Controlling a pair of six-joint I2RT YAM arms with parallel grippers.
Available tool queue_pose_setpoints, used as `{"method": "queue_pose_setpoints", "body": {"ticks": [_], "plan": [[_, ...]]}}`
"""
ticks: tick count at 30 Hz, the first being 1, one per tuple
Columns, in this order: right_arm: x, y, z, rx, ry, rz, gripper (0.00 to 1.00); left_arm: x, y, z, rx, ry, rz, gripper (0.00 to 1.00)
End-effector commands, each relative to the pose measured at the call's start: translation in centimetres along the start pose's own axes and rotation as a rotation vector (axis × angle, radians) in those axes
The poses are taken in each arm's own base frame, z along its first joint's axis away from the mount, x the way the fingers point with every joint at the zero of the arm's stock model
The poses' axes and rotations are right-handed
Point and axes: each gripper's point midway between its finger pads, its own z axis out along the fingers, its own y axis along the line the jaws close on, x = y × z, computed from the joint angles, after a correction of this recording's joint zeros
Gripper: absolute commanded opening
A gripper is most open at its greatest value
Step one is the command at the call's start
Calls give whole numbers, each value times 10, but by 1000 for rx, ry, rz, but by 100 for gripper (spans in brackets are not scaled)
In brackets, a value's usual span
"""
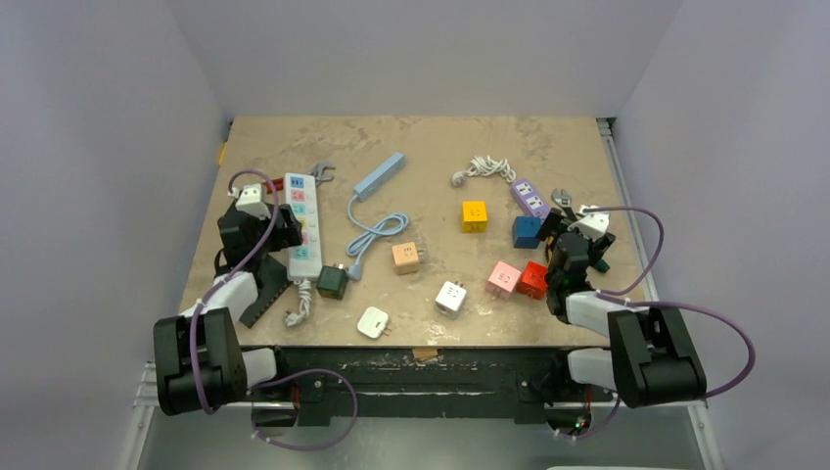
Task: Pull the plug off the socket
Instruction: Reset both arms
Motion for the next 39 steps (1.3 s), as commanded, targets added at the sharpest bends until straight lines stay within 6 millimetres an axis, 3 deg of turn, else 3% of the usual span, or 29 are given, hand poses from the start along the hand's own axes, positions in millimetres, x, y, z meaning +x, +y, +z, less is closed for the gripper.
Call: {"method": "queue_pose_setpoints", "body": {"ticks": [1, 6, 15, 18, 21, 25, 30, 34, 39], "plan": [[-28, -3, -2, 20, -131, 26, 99, -36, -10, -6, 16, -236, 72, 100], [-28, 0, -8, -18, -182, 75, 99, -44, -26, -12, 63, -357, 128, 100], [-27, 15, -10, -102, -239, 35, 99, -20, -60, -24, 209, -525, 282, 100], [-17, 35, -13, -202, -220, -32, 99, -16, -63, -27, 223, -522, 292, 100], [-20, 40, -15, -197, -283, -81, 99, -19, -64, -24, 222, -517, 290, 100], [-10, 51, -9, -212, -204, -97, 99, -24, -63, -15, 208, -484, 282, 100], [-11, 50, 2, -174, -183, -100, 99, -23, -60, 11, 174, -315, 288, 100], [-5, 50, 17, -176, -110, -69, 99, -24, -60, 12, 173, -316, 284, 100], [-5, 47, 23, -182, -91, -50, 99, -25, -61, 12, 177, -320, 285, 100]]}}
